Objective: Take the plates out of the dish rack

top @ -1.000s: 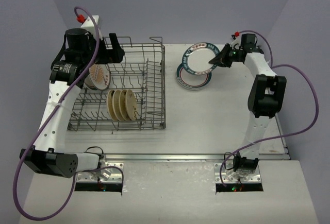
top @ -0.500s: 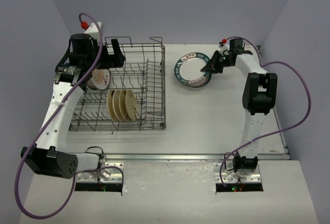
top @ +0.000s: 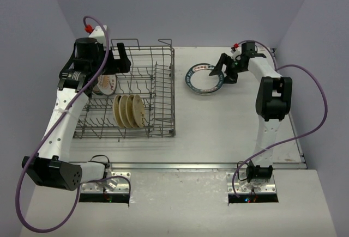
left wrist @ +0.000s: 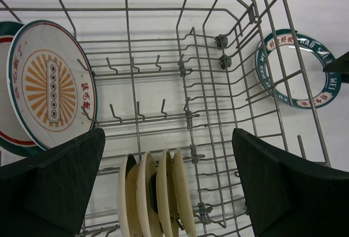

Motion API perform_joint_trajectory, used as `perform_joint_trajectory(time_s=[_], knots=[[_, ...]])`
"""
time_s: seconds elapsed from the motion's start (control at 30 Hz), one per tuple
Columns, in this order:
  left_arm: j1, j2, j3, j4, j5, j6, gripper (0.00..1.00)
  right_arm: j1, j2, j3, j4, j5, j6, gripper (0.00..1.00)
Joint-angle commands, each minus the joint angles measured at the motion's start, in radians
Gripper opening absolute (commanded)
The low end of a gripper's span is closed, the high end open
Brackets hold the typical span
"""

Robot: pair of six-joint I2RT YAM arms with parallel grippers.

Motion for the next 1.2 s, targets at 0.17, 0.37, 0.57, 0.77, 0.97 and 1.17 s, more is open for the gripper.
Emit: perform_joint_trajectory(time_s=[0.17, 0.37, 0.57, 0.77, 0.97, 1.17], knots=[[0.009, 0.005, 0.052, 0.036, -0.405, 0.029, 0.99, 0.075, -0.152, 0.141, -0.101, 0.537, -0.301, 0.99], [0.017, 0.096, 0.072, -0.046, -0.494, 0.019, 0.90, 0.101, -0.252, 0.091, -0.048, 0.645, -0.389, 0.99], [0.045, 0.196, 0.104, -0.109, -0.515, -0.002, 0.76, 0.121, -0.351, 0.006, -0.011, 0.638, -0.402, 0.99], [0.081, 0.267, 0.120, -0.122, -0.524, -0.033, 0.67, 0.127, -0.433, -0.079, 0.008, 0.589, -0.380, 0.99], [0.114, 0.343, 0.128, -0.114, -0.545, -0.047, 0.67, 0.130, -0.482, -0.116, 0.008, 0.554, -0.361, 0.99], [0.131, 0.412, 0.121, -0.064, -0.503, -0.027, 0.60, 0.130, -0.502, -0.130, 0.008, 0.524, -0.348, 0.99]])
